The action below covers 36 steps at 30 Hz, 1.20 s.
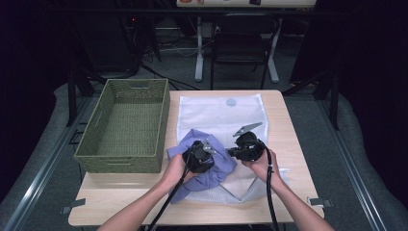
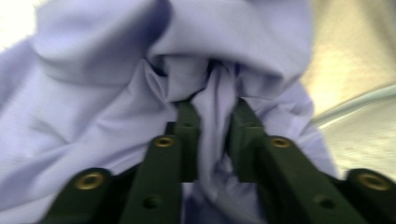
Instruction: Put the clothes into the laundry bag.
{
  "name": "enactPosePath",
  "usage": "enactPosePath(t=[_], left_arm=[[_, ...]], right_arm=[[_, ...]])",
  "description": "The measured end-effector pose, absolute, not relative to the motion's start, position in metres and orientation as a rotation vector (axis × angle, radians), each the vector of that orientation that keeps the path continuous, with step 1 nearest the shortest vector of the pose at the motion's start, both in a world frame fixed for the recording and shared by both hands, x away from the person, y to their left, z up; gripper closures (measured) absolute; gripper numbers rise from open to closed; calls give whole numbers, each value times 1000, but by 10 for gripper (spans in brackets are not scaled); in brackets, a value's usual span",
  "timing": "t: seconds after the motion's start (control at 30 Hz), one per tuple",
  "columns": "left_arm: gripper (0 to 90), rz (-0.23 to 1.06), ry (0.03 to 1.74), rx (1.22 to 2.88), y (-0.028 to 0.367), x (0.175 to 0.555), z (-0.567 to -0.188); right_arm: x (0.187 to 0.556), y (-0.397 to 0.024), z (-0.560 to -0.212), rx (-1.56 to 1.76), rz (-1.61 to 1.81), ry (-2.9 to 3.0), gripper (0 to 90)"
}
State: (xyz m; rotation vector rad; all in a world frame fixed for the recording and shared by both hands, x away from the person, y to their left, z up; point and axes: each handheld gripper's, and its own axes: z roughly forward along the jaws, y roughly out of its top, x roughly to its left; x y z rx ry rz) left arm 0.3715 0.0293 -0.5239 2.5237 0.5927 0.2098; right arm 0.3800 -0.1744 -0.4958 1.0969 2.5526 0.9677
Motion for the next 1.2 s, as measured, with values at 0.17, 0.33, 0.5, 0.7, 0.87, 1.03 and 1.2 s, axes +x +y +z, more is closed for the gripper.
enactPosePath(t=[0.17,0.33,0.5,0.7,0.87,1.03,1.2], left_arm=[[844,196,518,2430,36,360,-489],[845,127,467,2428,20,353,-497],[816,137,504,2489,4,369,-531],[567,139,509,2502,6,370,-532],[298,278,553,2429,21,365,-503],[160,253,644,2377,27,384,-509],[257,211,634,2445,22,396,-531]], right_arm=[[382,-175,-496,1099,977,2548,886],[380,-173,-489,1085,1012,2527,886],[380,-174,-489,1105,1035,2546,886],[378,-175,-495,1100,1011,2563,886],[378,-178,-495,1113,1032,2561,886],[376,-176,-494,1105,1030,2561,885],[376,-175,-495,1099,1028,2579,885]])
